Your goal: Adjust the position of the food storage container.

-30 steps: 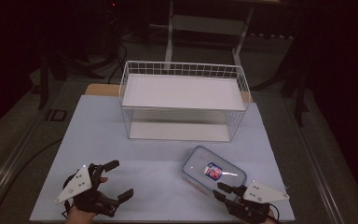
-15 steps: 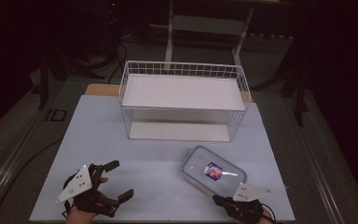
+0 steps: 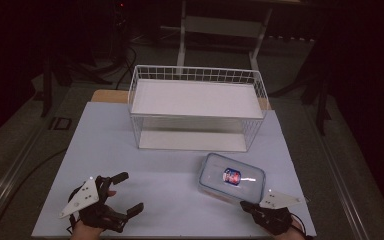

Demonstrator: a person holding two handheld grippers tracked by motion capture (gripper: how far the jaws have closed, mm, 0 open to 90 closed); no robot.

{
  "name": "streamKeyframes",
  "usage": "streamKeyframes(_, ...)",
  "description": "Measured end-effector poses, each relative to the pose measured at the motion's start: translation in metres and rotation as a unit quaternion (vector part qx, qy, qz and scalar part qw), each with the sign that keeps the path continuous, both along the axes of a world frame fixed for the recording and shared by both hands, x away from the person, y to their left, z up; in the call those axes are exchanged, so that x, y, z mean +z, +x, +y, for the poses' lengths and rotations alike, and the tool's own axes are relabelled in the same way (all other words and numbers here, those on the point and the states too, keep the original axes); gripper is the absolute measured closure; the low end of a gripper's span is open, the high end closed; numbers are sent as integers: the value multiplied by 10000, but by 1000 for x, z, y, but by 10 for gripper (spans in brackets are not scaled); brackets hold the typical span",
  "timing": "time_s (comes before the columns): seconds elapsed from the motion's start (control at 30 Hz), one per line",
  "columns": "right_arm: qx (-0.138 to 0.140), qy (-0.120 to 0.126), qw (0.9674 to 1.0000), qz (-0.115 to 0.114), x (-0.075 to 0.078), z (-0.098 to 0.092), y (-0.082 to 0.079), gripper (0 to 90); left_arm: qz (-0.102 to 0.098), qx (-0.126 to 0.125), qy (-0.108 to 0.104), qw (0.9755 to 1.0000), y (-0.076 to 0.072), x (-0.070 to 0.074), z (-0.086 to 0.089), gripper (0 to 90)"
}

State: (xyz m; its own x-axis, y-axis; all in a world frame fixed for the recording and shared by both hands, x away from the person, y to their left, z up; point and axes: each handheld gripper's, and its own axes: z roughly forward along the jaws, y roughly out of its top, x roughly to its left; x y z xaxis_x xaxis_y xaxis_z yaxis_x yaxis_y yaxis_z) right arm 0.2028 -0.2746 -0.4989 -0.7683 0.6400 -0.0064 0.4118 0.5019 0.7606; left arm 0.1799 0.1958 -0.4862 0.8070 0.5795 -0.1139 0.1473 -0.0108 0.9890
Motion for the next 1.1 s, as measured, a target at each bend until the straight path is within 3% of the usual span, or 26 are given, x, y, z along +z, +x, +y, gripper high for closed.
streamKeyframes(0.13, 0, 13, 10000, 22, 0, -7, 6, 900, -4, -22, 37, 10000, 0, 0, -1, 2)
streamKeyframes(0.37, -413, -87, 9989, -191, 1, -21, 19, 900, 11, -30, 48, 10000, 0, 0, -1, 2)
streamKeyframes(0.47, -513, -8, 9986, -131, 1, -27, 25, 900, 14, -30, 54, 10000, 0, 0, -1, 2)
streamKeyframes(0.57, -498, 142, 9984, -225, 8, -32, 24, 900, 18, -29, 53, 10000, 0, -1, -1, 2)
streamKeyframes(0.77, -977, -5, 9931, -642, 23, -54, 38, 900, 51, -51, 66, 10000, 1, -1, -2, 2)
streamKeyframes(0.9, -1376, -138, 9883, -638, 18, -71, 56, 900, 70, -57, 66, 9999, 1, -2, -2, 2)
streamKeyframes(0.97, -1511, -82, 9867, -594, 15, -77, 65, 900, 94, -58, 48, 9999, 2, -2, -3, 2)
streamKeyframes(1.1, -1629, -137, 9853, -503, 7, -81, 79, 900, 107, -63, 58, 9999, 2, -3, -3, 2)
